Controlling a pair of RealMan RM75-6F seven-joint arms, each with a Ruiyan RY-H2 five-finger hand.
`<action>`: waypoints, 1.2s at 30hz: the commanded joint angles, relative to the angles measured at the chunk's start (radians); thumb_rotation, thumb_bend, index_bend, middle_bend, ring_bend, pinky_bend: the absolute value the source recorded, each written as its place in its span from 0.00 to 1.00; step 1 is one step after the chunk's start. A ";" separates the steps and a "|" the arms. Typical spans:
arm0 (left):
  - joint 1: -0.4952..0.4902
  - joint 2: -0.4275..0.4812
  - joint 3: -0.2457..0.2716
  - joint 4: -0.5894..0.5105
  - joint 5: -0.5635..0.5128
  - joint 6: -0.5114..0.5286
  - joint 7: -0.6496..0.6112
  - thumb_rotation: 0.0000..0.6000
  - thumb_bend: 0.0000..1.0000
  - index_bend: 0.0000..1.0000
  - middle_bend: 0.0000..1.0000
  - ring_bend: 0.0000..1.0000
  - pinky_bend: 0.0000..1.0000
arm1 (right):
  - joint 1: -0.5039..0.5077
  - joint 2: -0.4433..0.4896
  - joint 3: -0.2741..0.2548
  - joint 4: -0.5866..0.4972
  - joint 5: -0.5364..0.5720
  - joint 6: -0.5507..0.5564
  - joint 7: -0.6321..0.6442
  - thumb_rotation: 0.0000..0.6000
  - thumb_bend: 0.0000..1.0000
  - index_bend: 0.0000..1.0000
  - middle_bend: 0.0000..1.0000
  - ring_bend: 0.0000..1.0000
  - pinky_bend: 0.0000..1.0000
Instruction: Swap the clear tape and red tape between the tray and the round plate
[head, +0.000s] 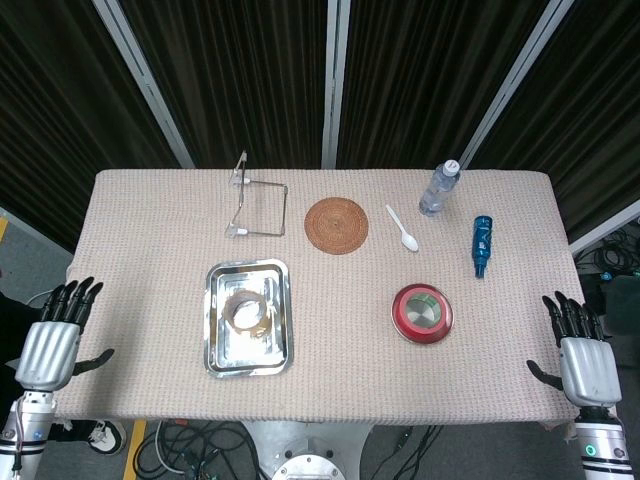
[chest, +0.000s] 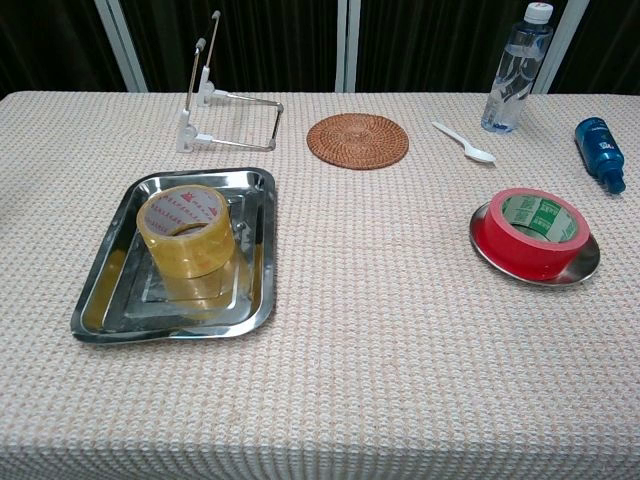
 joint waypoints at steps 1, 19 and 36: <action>0.000 0.004 0.000 -0.005 0.001 0.001 0.003 1.00 0.08 0.06 0.03 0.00 0.08 | 0.001 0.001 0.001 -0.002 -0.002 0.001 -0.001 1.00 0.08 0.00 0.00 0.00 0.00; -0.145 0.057 -0.004 -0.127 0.116 -0.154 -0.023 1.00 0.07 0.06 0.03 0.00 0.08 | 0.010 0.018 0.007 -0.019 0.006 -0.010 -0.011 1.00 0.08 0.00 0.00 0.00 0.00; -0.424 -0.124 -0.058 -0.067 -0.007 -0.550 0.011 1.00 0.06 0.06 0.00 0.00 0.08 | 0.010 0.023 0.014 0.005 0.024 -0.014 0.021 1.00 0.08 0.00 0.00 0.00 0.00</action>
